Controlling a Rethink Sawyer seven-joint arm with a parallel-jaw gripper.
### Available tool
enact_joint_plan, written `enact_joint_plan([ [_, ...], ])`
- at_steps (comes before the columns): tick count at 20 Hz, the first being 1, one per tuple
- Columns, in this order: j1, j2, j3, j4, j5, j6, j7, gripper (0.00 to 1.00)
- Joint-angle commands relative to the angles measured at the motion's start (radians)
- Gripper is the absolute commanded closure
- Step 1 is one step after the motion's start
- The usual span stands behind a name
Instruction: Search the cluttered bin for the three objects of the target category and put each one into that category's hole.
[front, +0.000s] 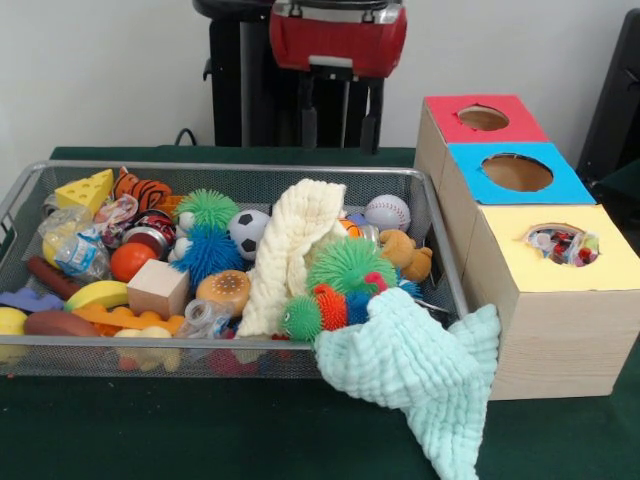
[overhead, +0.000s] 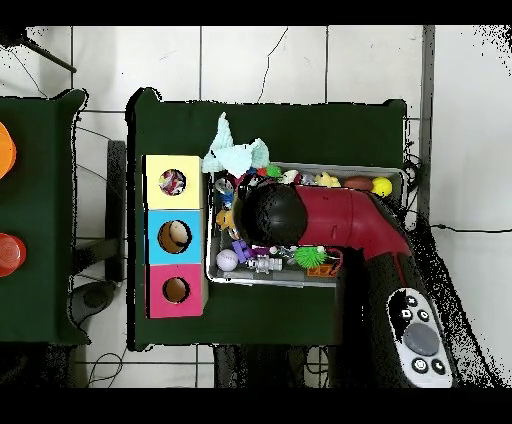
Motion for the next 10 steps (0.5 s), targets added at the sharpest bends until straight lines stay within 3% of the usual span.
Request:
enact_joint_plan([
  [1, -0.078, 0.081, 0.104, 0.075, -0.048, -0.043, -0.129, 0.00],
  [10, -0.118, 0.120, 0.113, 0.061, -0.118, -0.002, -0.156, 0.00],
])
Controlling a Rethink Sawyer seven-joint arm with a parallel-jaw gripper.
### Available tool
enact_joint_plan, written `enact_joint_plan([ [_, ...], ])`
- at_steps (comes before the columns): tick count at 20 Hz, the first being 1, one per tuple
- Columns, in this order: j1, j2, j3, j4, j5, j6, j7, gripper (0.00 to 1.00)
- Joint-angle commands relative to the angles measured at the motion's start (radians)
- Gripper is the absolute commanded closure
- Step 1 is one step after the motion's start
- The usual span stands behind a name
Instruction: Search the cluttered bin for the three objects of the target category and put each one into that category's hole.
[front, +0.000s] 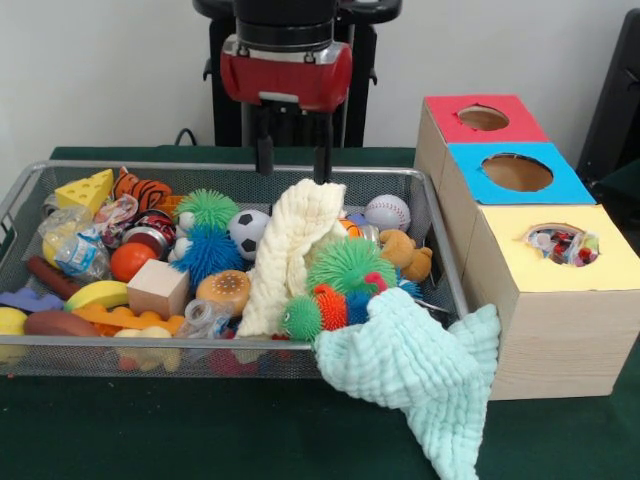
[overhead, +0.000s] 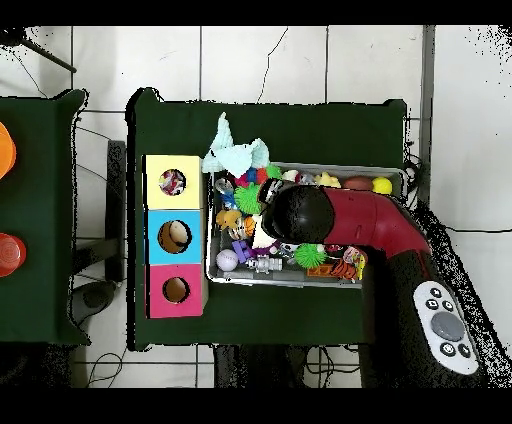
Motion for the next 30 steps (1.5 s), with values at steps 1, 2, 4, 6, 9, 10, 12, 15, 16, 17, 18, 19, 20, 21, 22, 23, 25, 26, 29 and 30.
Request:
enact_joint_plan([
  [1, -0.039, 0.067, 0.077, 0.064, -0.084, -0.001, -0.160, 0.00],
  [2, -0.046, 0.073, 0.077, 0.062, -0.092, -0.007, -0.161, 0.00],
  [4, -0.065, 0.094, 0.080, 0.041, -0.108, -0.008, -0.174, 0.00],
  [6, -0.083, 0.121, 0.084, 0.019, -0.120, 0.001, -0.189, 0.00],
  [9, -0.101, 0.156, 0.090, -0.011, -0.142, 0.012, -0.203, 0.00],
  [10, -0.107, 0.166, 0.093, -0.018, -0.151, 0.014, -0.207, 0.00],
  [12, -0.122, 0.186, 0.101, -0.033, -0.162, 0.022, -0.214, 0.00],
  [15, -0.139, 0.201, 0.106, -0.043, -0.179, 0.032, -0.217, 0.00],
  [16, -0.149, 0.204, 0.109, -0.042, -0.182, 0.035, -0.220, 0.00],
  [17, -0.156, 0.201, 0.111, -0.035, -0.185, 0.037, -0.218, 0.00],
  [18, -0.164, 0.200, 0.113, -0.032, -0.189, 0.040, -0.219, 0.00],
  [19, -0.172, 0.196, 0.118, -0.030, -0.189, 0.046, -0.219, 0.00],
  [20, -0.184, 0.201, 0.119, -0.018, -0.197, 0.034, -0.218, 0.00],
  [21, -0.197, 0.205, 0.121, -0.006, -0.205, 0.022, -0.218, 0.00],
  [22, -0.208, 0.208, 0.123, 0.001, -0.210, 0.018, -0.217, 0.00],
  [23, -0.220, 0.208, 0.128, 0.008, -0.211, 0.017, -0.218, 0.00],
  [25, -0.240, 0.199, 0.130, 0.033, -0.221, 0.005, -0.209, 0.00],
  [26, -0.248, 0.192, 0.130, 0.043, -0.225, 0.004, -0.201, 0.00],
  [29, -0.274, 0.174, 0.124, 0.073, -0.239, 0.006, -0.186, 0.00],
  [30, -0.281, 0.169, 0.120, 0.082, -0.245, 0.003, -0.182, 0.00],
])
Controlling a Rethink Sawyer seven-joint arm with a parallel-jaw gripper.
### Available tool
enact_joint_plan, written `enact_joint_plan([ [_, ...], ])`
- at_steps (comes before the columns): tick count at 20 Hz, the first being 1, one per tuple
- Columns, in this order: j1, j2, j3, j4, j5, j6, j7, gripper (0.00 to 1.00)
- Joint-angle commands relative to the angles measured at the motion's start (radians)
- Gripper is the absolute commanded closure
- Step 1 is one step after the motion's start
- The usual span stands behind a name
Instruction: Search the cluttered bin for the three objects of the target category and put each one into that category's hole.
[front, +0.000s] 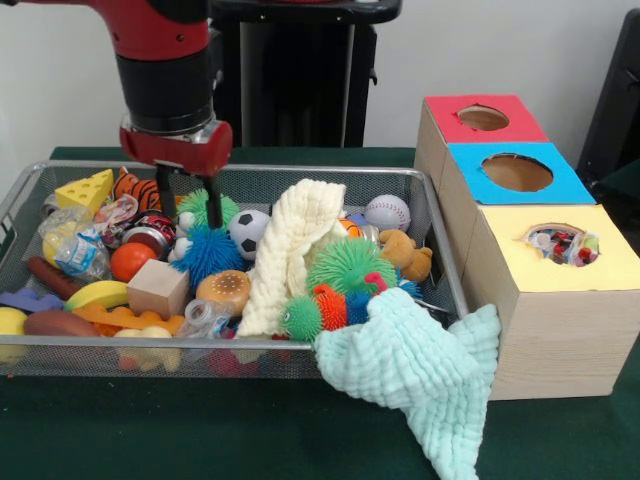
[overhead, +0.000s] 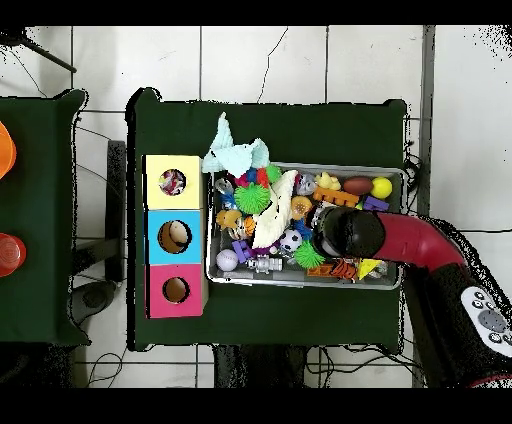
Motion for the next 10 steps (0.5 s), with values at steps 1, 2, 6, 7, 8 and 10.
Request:
enact_joint_plan([
  [1, -0.063, -0.002, 0.052, 0.100, -0.071, -0.004, -0.180, 0.00],
  [2, -0.071, -0.005, 0.049, 0.109, -0.077, -0.010, -0.175, 0.00],
  [6, -0.103, -0.008, 0.044, 0.136, -0.096, -0.025, -0.161, 0.00],
  [7, -0.109, -0.011, 0.042, 0.144, -0.103, -0.030, -0.156, 0.00],
  [8, -0.114, -0.015, 0.038, 0.154, -0.109, -0.035, -0.149, 0.00],
  [10, -0.123, -0.015, 0.030, 0.168, -0.121, -0.041, -0.135, 0.00],
])
